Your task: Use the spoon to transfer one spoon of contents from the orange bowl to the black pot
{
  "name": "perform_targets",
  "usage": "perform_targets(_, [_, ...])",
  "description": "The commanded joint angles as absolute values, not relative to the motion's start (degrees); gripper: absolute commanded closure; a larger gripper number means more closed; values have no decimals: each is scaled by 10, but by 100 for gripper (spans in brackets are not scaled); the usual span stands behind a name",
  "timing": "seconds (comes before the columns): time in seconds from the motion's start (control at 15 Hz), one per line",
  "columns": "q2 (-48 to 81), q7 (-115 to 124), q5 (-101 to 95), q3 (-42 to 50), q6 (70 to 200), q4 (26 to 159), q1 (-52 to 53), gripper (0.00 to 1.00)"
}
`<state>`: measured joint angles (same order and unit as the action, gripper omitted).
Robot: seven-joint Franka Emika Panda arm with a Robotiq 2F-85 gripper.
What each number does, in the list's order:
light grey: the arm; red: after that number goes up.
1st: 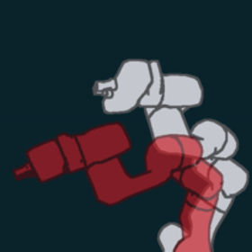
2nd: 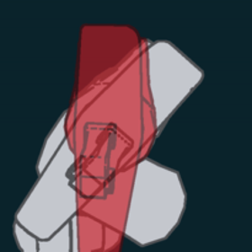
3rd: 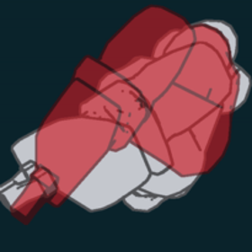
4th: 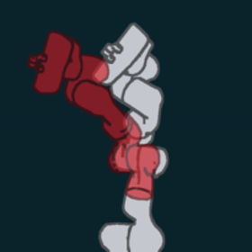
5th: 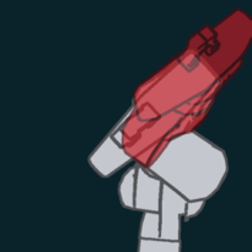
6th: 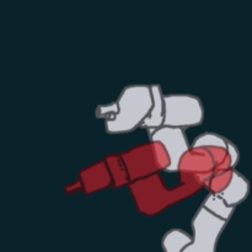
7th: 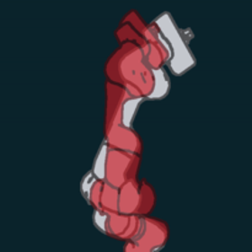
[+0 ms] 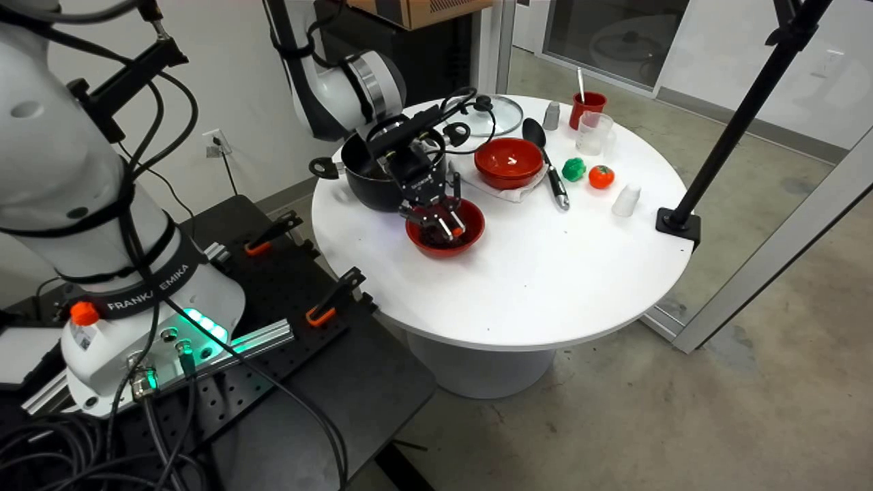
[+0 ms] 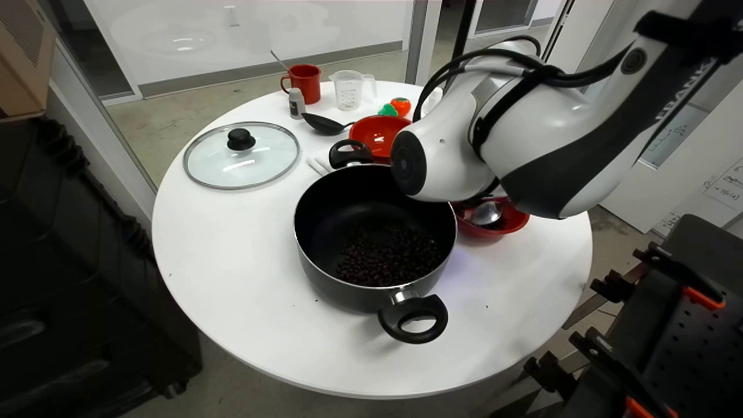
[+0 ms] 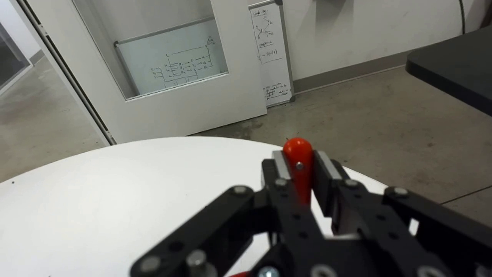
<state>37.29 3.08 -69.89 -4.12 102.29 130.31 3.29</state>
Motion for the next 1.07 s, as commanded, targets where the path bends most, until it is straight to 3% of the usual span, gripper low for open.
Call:
perform_targets(0.0, [365, 30, -691, -53, 1027, 1304, 30, 95])
perform_targets(1.0, [376, 82, -668, -26, 959, 1274, 28, 95])
